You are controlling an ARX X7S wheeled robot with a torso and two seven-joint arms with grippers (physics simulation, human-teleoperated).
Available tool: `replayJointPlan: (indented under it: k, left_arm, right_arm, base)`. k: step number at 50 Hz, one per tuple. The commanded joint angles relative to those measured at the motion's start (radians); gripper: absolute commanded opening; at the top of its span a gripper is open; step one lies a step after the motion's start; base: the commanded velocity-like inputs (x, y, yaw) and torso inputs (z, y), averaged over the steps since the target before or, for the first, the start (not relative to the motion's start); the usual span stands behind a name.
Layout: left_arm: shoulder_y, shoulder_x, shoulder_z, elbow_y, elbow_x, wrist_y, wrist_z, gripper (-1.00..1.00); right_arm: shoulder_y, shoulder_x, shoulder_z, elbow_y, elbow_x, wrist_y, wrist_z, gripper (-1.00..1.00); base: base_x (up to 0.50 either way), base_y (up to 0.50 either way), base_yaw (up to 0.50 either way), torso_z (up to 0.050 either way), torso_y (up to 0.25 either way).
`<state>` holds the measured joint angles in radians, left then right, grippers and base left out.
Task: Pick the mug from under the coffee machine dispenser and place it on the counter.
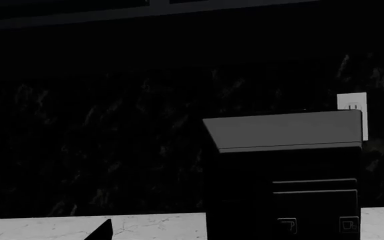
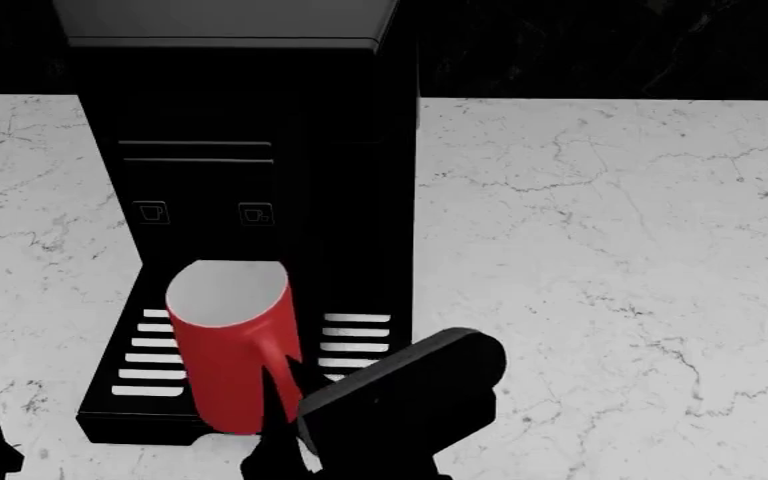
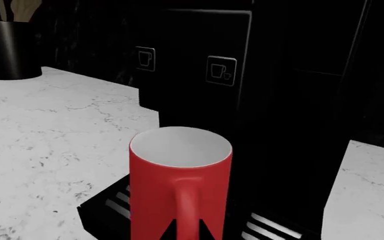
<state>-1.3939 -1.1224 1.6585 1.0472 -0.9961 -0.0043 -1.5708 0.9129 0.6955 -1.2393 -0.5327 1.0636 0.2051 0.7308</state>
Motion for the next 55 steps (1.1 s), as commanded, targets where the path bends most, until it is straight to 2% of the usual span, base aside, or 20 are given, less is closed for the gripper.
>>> replayJointPlan:
  k: [1,31,42,55]
  left_arm:
    - [-0.014,0.007,-0.008,0.0,-0.018,0.014,0.001,1.0]
    - [-0.058,-0.011,0.037,0.0,-0.021,0.029,0.001,1.0]
    - [-0.071,-0.011,0.057,0.0,-0.017,0.039,0.001,1.0]
    - [-0.055,0.002,0.03,0.0,-0.028,0.026,0.001,1.0]
  right_arm:
    - [0.016,0.053,0.031,-0.108,-0.02,0.029,0.032,-1.0]
    - [-0.118,0.282,0.026,-0.272,-0.097,-0.043,0.129,-1.0]
    - [-0.154,0.364,0.046,-0.288,-0.106,-0.097,0.157,-1.0]
    - [-0.16,0.422,0.087,-0.27,-0.084,-0.143,0.213,-1.0]
  base:
    - [0.0,0.0,0.0,0.0,0.0]
    - [0.0,0.0,0.0,0.0,0.0]
    - [0.0,0.0,0.0,0.0,0.0]
    - [0.0,0.0,0.0,0.0,0.001]
